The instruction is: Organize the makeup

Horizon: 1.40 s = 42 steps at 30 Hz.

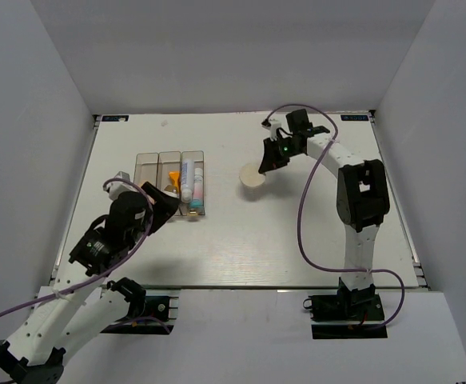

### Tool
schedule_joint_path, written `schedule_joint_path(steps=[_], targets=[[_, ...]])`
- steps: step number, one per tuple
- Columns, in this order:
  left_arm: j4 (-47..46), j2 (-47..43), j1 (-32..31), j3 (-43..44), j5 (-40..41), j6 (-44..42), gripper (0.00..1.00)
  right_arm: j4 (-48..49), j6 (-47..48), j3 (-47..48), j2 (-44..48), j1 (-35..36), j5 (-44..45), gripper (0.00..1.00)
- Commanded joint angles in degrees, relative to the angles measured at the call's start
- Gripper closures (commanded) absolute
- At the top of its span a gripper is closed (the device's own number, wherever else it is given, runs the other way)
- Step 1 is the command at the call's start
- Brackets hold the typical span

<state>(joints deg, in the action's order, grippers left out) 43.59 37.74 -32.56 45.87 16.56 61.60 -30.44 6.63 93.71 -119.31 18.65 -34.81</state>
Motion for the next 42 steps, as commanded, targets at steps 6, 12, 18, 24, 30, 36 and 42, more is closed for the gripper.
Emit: schedule_joint_path(steps=[6,12,18,24,30,36,42], targets=[[1.9,9.6,0.4,11.0,4.0,-3.6,0.34,0.2,-5.8,8.5,5.6,4.3,-11.3,1.00],[-6.7,13.1,0.4,7.6,-2.7,-3.6,0.32,3.0,-10.3,11.0,7.1,7.8,-14.4,1.00],[-13.7,17.3,0.4,7.8,-6.3,-3.6,0.15,4.2,-11.7,11.5,8.2,10.7,-15.7,1.00],[-15.9,21.4,0.4,10.0,-6.9,-4.7,0.14,4.6,-12.5,10.4,9.4,12.7,-16.3,1.00],[-18.5,23.0,0.9,9.7,-8.1,-4.7,0.14,5.2,-13.4,9.6,10.4,14.4,-17.0,1.00],[-20.3,23.9,0.9,9.6,-8.8,-4.8,0.26,5.2,-13.3,8.7,10.8,15.9,-17.1,1.00],[-20.5,24.4,0.9,10.4,-8.9,-5.0,0.83,5.1,-13.0,8.2,10.8,16.2,-16.8,1.00]])
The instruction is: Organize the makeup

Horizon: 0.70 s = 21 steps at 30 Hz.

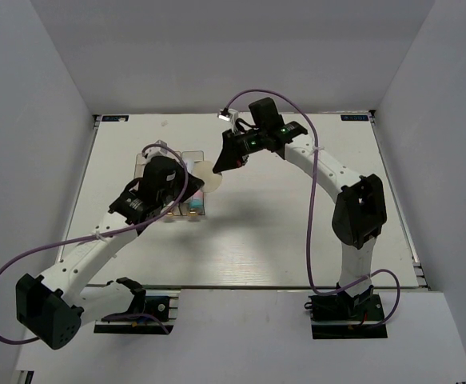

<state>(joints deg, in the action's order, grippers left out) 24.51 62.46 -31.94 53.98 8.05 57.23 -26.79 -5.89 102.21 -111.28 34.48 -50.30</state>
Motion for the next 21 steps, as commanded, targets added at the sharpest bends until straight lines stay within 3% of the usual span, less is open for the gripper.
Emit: schedule_joint_path(steps=[1,2,8,10,11,12,13,15,21], targets=[[-1.5,-0.3,0.3,2.4,-0.3,-0.6,0.94,1.5,-0.4,-0.3,2.7,0.4,-1.1,1.00],[-1.5,-0.3,0.3,2.4,-0.3,-0.6,1.00,1.6,-0.3,-0.3,2.8,0.4,-1.1,1.00],[-1.8,-0.8,0.8,2.6,0.0,-0.6,1.00,2.0,-0.6,-1.1,2.6,0.2,-1.0,0.97],[-1.5,-1.2,0.8,2.6,0.7,-0.6,1.00,2.2,-0.7,-1.1,2.5,0.1,-0.7,0.68],[-0.9,-1.5,0.8,2.8,1.4,-0.6,1.00,2.2,-0.7,-1.2,2.4,0.1,-0.1,0.47],[-0.2,-1.5,1.4,2.9,1.4,-0.6,1.00,2.1,-0.8,-1.2,2.4,0.1,0.4,0.46],[0.4,-1.8,1.4,3.2,2.7,-0.5,1.00,2.2,-0.8,-1.1,2.4,0.0,0.7,0.28],[3.5,-2.2,2.1,3.9,4.2,-0.5,1.00,1.7,-0.4,-1.1,2.3,-0.3,2.2,0.11],[9.8,-0.7,6.2,7.8,9.4,-3.4,1.00,1.0,0.9,-2.8,2.8,-2.0,4.7,0.11]])
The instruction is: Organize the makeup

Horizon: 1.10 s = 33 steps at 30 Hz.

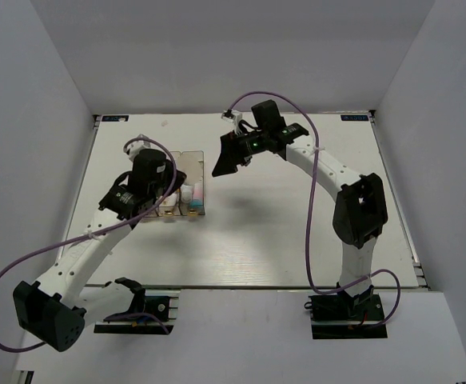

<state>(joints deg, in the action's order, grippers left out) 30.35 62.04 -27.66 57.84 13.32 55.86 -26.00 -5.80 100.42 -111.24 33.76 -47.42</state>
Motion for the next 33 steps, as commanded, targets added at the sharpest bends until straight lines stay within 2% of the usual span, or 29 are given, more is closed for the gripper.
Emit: schedule_joint_path(steps=[1,9,13,24,33], targets=[[5.6,1.0,2.6,4.6,5.5,-2.9,1.00,0.2,1.0,-2.0,2.8,-1.5,2.3,0.11],[9.9,8.9,12.2,8.5,7.9,-8.1,1.00,0.2,3.0,-9.9,5.9,-6.4,5.0,0.11],[8.7,12.7,16.8,10.7,9.4,-12.9,1.00,1.4,4.4,-14.6,8.4,-8.1,5.5,0.11],[8.9,29.1,20.6,21.2,14.1,-21.5,1.00,2.3,5.5,-21.1,12.0,-12.0,5.1,0.11],[9.3,37.5,21.2,24.4,14.5,-23.1,1.00,1.6,5.5,-21.9,13.0,-14.6,5.1,0.11]])
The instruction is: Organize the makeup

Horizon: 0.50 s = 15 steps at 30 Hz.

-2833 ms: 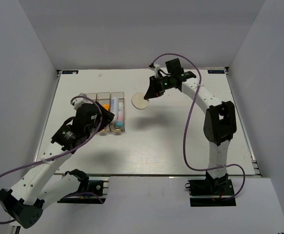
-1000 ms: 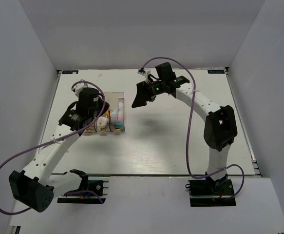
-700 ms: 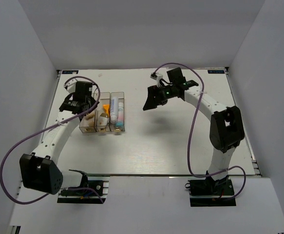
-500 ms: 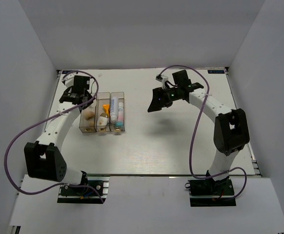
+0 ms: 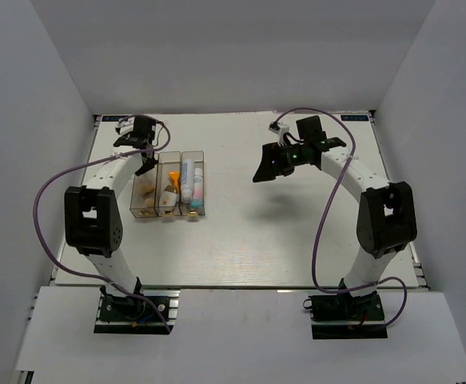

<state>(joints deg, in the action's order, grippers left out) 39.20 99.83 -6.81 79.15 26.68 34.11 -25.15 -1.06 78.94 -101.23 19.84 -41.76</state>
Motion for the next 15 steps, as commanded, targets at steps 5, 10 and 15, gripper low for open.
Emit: schedule_joint_path(steps=[5,10,15], targets=[[0.7,2.5,0.3,4.0,-0.7,-1.0,0.81,0.2,0.8,-0.6,3.1,-1.5,-0.1,0.11],[1.1,2.0,0.3,3.6,-0.5,-0.5,0.35,-0.4,0.8,-0.3,3.1,-1.9,0.2,0.11],[1.8,0.5,0.8,3.9,-0.3,0.1,0.24,-1.1,2.9,0.5,2.8,-1.8,0.4,0.11]])
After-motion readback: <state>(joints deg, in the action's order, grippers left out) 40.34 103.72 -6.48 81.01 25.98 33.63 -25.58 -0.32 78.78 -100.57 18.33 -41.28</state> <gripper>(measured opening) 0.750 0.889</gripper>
